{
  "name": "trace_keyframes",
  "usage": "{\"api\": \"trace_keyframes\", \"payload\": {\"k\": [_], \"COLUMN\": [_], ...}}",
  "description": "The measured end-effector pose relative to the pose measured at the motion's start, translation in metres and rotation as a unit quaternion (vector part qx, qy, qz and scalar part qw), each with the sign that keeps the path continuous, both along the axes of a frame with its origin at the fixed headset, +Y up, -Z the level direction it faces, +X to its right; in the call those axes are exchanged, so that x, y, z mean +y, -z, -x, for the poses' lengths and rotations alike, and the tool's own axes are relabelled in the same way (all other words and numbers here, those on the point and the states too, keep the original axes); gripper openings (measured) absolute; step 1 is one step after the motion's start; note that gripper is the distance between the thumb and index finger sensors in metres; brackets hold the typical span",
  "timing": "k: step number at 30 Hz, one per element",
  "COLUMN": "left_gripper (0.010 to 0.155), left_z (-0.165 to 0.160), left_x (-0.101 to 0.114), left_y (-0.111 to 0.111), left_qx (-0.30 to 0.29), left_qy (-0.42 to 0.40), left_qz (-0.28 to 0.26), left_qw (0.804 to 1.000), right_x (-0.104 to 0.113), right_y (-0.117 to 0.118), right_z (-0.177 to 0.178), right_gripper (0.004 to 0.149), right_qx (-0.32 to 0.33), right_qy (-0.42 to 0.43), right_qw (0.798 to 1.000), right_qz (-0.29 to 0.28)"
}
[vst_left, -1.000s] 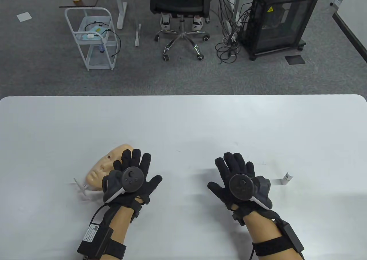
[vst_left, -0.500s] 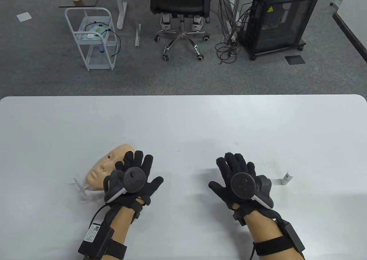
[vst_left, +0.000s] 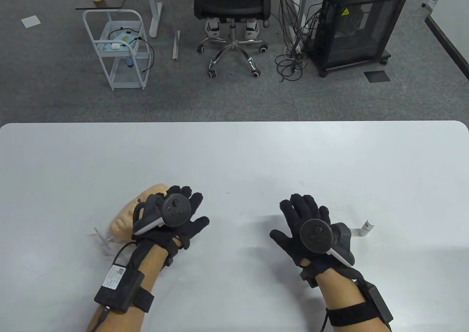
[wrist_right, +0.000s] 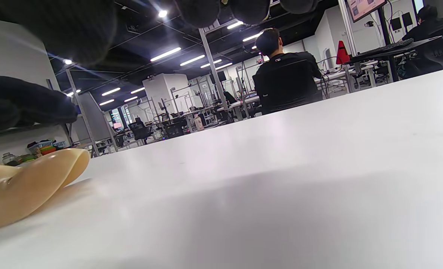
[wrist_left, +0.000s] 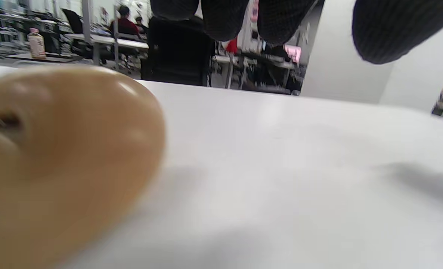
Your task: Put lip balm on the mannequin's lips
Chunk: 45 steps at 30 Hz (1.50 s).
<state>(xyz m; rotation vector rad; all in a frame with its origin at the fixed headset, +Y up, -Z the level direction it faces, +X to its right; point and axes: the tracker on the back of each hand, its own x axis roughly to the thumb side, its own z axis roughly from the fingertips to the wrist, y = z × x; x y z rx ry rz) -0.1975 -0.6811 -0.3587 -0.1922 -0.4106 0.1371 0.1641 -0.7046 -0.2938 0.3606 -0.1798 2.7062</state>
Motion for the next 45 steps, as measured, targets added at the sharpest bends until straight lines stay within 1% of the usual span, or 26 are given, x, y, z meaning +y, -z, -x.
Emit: {"api": "trace_keyframes", "payload": {"k": [3, 4, 6, 7, 8, 9, 11, 13, 16, 17, 19, 22, 23, 25, 29, 32, 34, 37, 40, 42, 43, 45], "left_gripper": [0.069, 0.069, 0.066, 0.066, 0.066, 0.067, 0.067, 0.068, 0.070, 0.070, 0.071, 0.080, 0.080, 0.076, 0.067, 0.061, 0.060, 0.057, 0.056, 0.054, 0.054, 0.054], "left_z": [0.019, 0.024, 0.027, 0.027, 0.025, 0.024, 0.018, 0.014, 0.011, 0.011, 0.011, 0.012, 0.012, 0.013, 0.012, 0.012, 0.012, 0.011, 0.016, 0.019, 0.021, 0.023], "left_x": [0.014, 0.017, 0.017, 0.014, 0.008, 0.003, -0.013, -0.023, -0.033, -0.036, -0.043, -0.052, -0.056, -0.060, -0.061, -0.059, -0.056, -0.044, -0.029, -0.022, -0.016, -0.006], "left_y": [0.037, 0.049, 0.064, 0.071, 0.079, 0.083, 0.092, 0.098, 0.106, 0.107, 0.111, 0.110, 0.110, 0.110, 0.113, 0.116, 0.116, 0.116, 0.115, 0.113, 0.111, 0.108], "left_qx": [-0.006, 0.004, 0.008, 0.001, -0.010, -0.015, -0.031, -0.044, -0.045, -0.047, -0.053, -0.059, -0.060, -0.061, -0.065, -0.049, -0.049, -0.037, -0.019, -0.019, -0.004, 0.007], "left_qy": [0.006, 0.023, 0.043, 0.053, 0.075, 0.090, 0.134, 0.158, 0.175, 0.185, 0.226, 0.240, 0.249, 0.256, 0.248, 0.252, 0.249, 0.243, 0.192, 0.169, 0.154, 0.105], "left_qz": [0.020, 0.038, 0.052, 0.052, 0.064, 0.075, 0.107, 0.122, 0.148, 0.152, 0.173, 0.178, 0.184, 0.188, 0.179, 0.204, 0.208, 0.203, 0.213, 0.223, 0.219, 0.230], "left_qw": [1.000, 0.999, 0.998, 0.997, 0.995, 0.993, 0.985, 0.979, 0.972, 0.970, 0.957, 0.953, 0.949, 0.946, 0.950, 0.945, 0.945, 0.948, 0.958, 0.960, 0.963, 0.968], "right_x": [0.000, -0.001, -0.001, -0.001, -0.001, -0.001, 0.000, 0.000, 0.000, 0.000, 0.001, 0.001, 0.002, 0.002, 0.000, 0.000, 0.000, 0.000, 0.000, 0.000, 0.000, 0.000], "right_y": [0.001, 0.001, 0.002, 0.002, 0.002, 0.002, 0.003, 0.003, 0.003, 0.003, 0.003, 0.003, 0.003, 0.003, 0.004, 0.004, 0.004, 0.004, 0.005, 0.005, 0.005, 0.005], "right_z": [-0.001, -0.001, 0.000, 0.000, 0.000, 0.000, -0.001, -0.002, -0.004, -0.004, -0.004, -0.006, -0.007, -0.007, -0.007, -0.006, -0.006, -0.007, -0.007, -0.007, -0.007, -0.007], "right_gripper": [0.085, 0.085, 0.085, 0.085, 0.085, 0.085, 0.085, 0.084, 0.084, 0.084, 0.084, 0.084, 0.084, 0.084, 0.084, 0.083, 0.083, 0.083, 0.083, 0.083, 0.083, 0.083], "right_qx": [-0.003, -0.003, -0.003, -0.003, -0.004, -0.004, -0.007, -0.009, -0.012, -0.013, -0.014, -0.016, -0.017, -0.019, -0.016, -0.013, -0.009, -0.008, -0.008, -0.008, -0.008, -0.008], "right_qy": [0.003, 0.002, -0.001, -0.002, -0.003, -0.003, -0.003, -0.003, -0.003, -0.005, -0.008, -0.005, -0.004, -0.004, -0.005, -0.006, -0.003, -0.002, 0.000, 0.001, 0.002, 0.002], "right_qw": [1.000, 1.000, 1.000, 1.000, 1.000, 1.000, 1.000, 1.000, 1.000, 1.000, 1.000, 1.000, 1.000, 1.000, 1.000, 1.000, 1.000, 1.000, 1.000, 1.000, 1.000, 1.000], "right_qz": [0.004, 0.005, 0.007, 0.007, 0.008, 0.008, 0.007, 0.005, 0.006, 0.007, 0.008, 0.007, 0.007, 0.007, 0.011, 0.015, 0.017, 0.017, 0.019, 0.019, 0.018, 0.019]}}
